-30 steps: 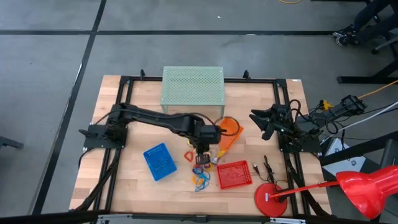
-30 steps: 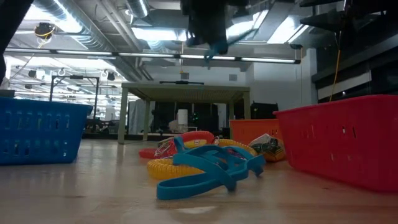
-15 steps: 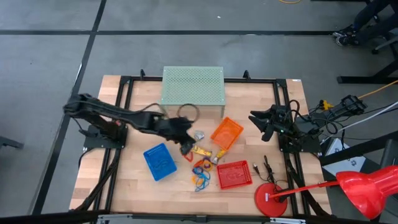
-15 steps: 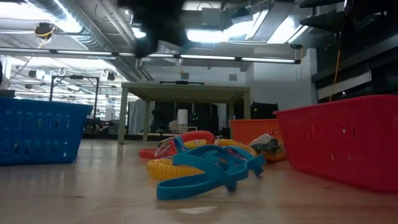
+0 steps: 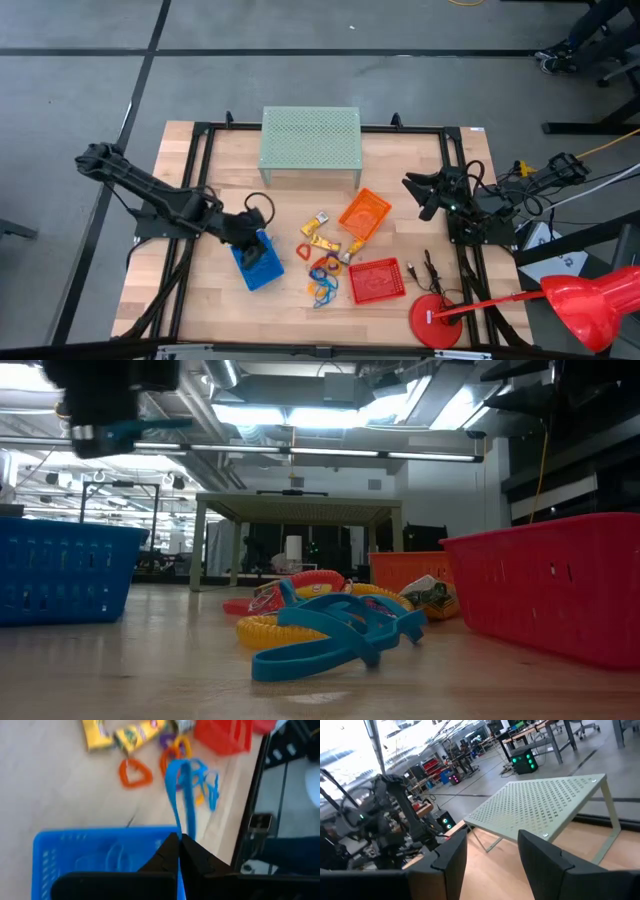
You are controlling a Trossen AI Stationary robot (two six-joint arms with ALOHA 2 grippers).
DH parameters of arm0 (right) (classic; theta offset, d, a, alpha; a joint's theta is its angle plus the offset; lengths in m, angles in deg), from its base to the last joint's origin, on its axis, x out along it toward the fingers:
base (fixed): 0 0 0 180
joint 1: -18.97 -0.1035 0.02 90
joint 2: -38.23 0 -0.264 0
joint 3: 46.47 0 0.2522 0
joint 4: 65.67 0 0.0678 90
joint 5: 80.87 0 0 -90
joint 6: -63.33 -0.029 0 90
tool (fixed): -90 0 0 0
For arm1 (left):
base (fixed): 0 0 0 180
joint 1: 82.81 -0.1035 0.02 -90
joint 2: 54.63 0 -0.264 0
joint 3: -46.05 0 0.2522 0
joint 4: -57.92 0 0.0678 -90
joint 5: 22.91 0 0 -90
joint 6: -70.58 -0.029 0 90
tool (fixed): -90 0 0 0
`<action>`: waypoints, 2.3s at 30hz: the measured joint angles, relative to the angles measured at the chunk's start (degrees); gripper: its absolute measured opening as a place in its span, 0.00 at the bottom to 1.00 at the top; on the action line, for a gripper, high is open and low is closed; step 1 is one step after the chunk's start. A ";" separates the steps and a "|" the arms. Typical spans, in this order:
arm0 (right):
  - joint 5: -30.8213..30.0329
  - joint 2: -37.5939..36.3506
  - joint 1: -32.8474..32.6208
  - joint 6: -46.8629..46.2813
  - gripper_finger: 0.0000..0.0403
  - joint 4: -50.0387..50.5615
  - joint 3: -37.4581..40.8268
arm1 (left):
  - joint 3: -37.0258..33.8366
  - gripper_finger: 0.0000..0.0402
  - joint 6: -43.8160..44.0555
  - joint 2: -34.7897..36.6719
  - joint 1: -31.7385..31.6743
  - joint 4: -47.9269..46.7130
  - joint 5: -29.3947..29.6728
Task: Pick & Place Office Desk Supplies
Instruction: Put the blue rubberband into the blue bin
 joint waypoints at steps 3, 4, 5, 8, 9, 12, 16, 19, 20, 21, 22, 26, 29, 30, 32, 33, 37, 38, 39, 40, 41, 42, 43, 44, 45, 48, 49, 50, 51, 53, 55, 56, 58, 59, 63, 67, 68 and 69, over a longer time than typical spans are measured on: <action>0.02 0.44 0.00 -0.32 0.44 0.05 0.00 | -2.36 0.01 0.41 0.87 1.21 -0.86 0.82; 0.04 0.56 0.00 -0.41 0.44 0.02 0.00 | -2.88 0.02 0.43 1.14 1.51 -0.55 0.99; 0.10 0.71 0.01 -0.45 0.44 -0.02 0.00 | -3.32 0.02 0.39 1.30 1.68 -0.45 0.91; 0.44 1.24 0.00 -0.45 0.44 0.03 0.00 | -4.97 0.06 -0.52 1.29 1.76 -0.62 -0.22; 0.44 1.36 0.00 -0.45 0.44 0.00 0.00 | -5.53 0.07 -0.86 1.27 1.76 -0.68 -0.95; 0.44 1.47 0.00 -0.52 0.44 0.00 0.00 | -6.81 0.13 -1.11 1.29 1.76 -0.68 -2.54; 0.44 1.47 0.01 -1.99 0.44 0.00 0.00 | -8.68 0.21 -2.02 1.29 1.76 -0.57 -3.89; 0.33 1.56 0.01 -2.00 0.44 0.00 0.00 | -9.56 0.28 -2.06 1.27 1.76 -0.87 -3.65; 0.17 1.58 0.00 -2.01 0.44 0.00 0.00 | -9.56 0.30 -2.28 1.27 1.76 -0.77 -3.55; 0.17 1.58 0.01 -2.13 0.44 0.00 0.00 | -9.56 0.32 -2.37 1.29 1.76 -0.39 -3.50; 0.09 1.58 0.01 -2.47 0.44 0.00 0.00 | -9.56 0.34 -2.30 1.29 1.76 -0.07 -3.48; 0.02 1.58 0.01 -3.68 0.44 0.00 0.00 | -9.56 0.39 -2.33 2.24 1.76 3.60 -2.80; 0.02 1.58 0.00 -3.73 0.44 0.00 0.00 | -9.56 0.41 -3.38 3.66 1.60 9.38 -1.92; 0.02 1.58 0.02 -3.74 0.44 0.00 0.00 | -9.56 0.41 -3.73 4.18 1.32 12.71 -1.97; 0.02 1.58 0.00 -3.75 0.44 0.00 0.00 | -9.56 0.41 -4.18 4.91 0.49 19.71 -2.42; 0.02 1.58 0.00 -3.75 0.44 0.00 0.00 | -9.54 0.41 -4.30 5.02 -0.04 23.56 -2.39; 0.02 1.59 0.00 -3.61 0.44 0.00 0.00 | -9.35 0.39 -5.10 3.63 -2.97 33.13 -2.67; 0.02 1.59 0.00 -3.53 0.44 0.00 0.00 | -9.20 0.39 -5.24 2.68 -3.74 32.78 -2.98; 0.03 1.58 0.00 -3.49 0.44 0.00 0.00 | -8.88 0.38 -5.74 1.35 -4.37 31.71 -3.67; 0.27 1.59 0.02 -3.49 0.44 0.00 0.00 | -8.09 0.38 -6.71 -0.44 -4.85 30.72 -4.60; 0.47 1.60 0.00 -3.47 0.44 0.03 0.00 | -6.82 0.38 -7.95 -2.43 -5.15 30.08 -5.69; 0.48 1.58 0.02 -3.47 0.44 0.01 0.00 | -5.16 0.37 -9.39 -4.57 -5.34 29.98 -6.86; 0.48 1.58 0.00 -3.47 0.44 0.01 0.00 | -3.08 0.37 -11.05 -6.90 -5.47 30.08 -8.37; 0.48 1.60 0.01 -3.47 0.44 0.02 0.00 | -0.81 0.36 -12.91 -9.33 -5.49 30.11 -10.05; 0.48 1.60 0.00 -3.47 0.44 0.03 0.00 | 1.67 0.36 -14.57 -11.96 -5.50 29.68 -11.73; 0.64 1.60 0.00 -3.46 0.44 0.03 0.00 | 10.22 0.35 -19.30 -20.15 -6.36 23.63 -17.13; 0.67 1.60 0.00 -3.45 0.44 0.01 0.00 | 13.32 0.35 -21.31 -22.84 -6.60 20.39 -18.81; 0.68 1.60 0.01 -3.45 0.44 0.03 0.00 | 16.20 0.35 -24.03 -25.14 -6.64 16.96 -19.72; 0.68 1.58 0.01 -3.45 0.44 0.03 0.00 | 18.95 0.35 -27.00 -27.28 -6.66 13.58 -20.24; 0.68 1.58 0.00 -3.45 0.44 0.35 0.00 | 24.06 0.35 -33.87 -30.85 -6.65 8.80 -21.11; 0.69 1.60 0.01 -3.43 0.44 0.67 0.00 | 28.92 0.35 -40.83 -33.49 -6.54 4.99 -21.35; 0.69 1.59 0.01 -3.44 0.44 0.68 0.00 | 31.34 0.35 -43.49 -34.91 -6.48 3.12 -21.73; 0.74 1.60 0.00 -3.82 0.44 0.70 0.00 | 35.47 0.35 -47.95 -37.65 -6.42 -0.13 -22.60; 1.02 1.58 0.01 -4.41 0.44 0.78 0.00 | 37.13 0.35 -49.89 -39.15 -6.14 -1.85 -22.83; 3.70 1.64 0.02 -4.93 0.44 0.94 0.00 | 43.76 0.35 -56.99 -44.65 -3.91 -8.23 -19.35; 5.38 2.01 0.02 -4.91 0.44 1.11 0.00 | 49.94 0.35 -56.15 -50.88 -1.29 -12.78 -12.70; 6.04 2.16 0.02 -4.91 0.44 1.05 0.00 | 51.47 0.35 -55.04 -52.45 -0.79 -13.49 -11.35; 7.17 2.26 0.02 -4.88 0.44 1.04 0.00 | 53.09 0.35 -53.99 -54.03 -0.33 -13.83 -10.51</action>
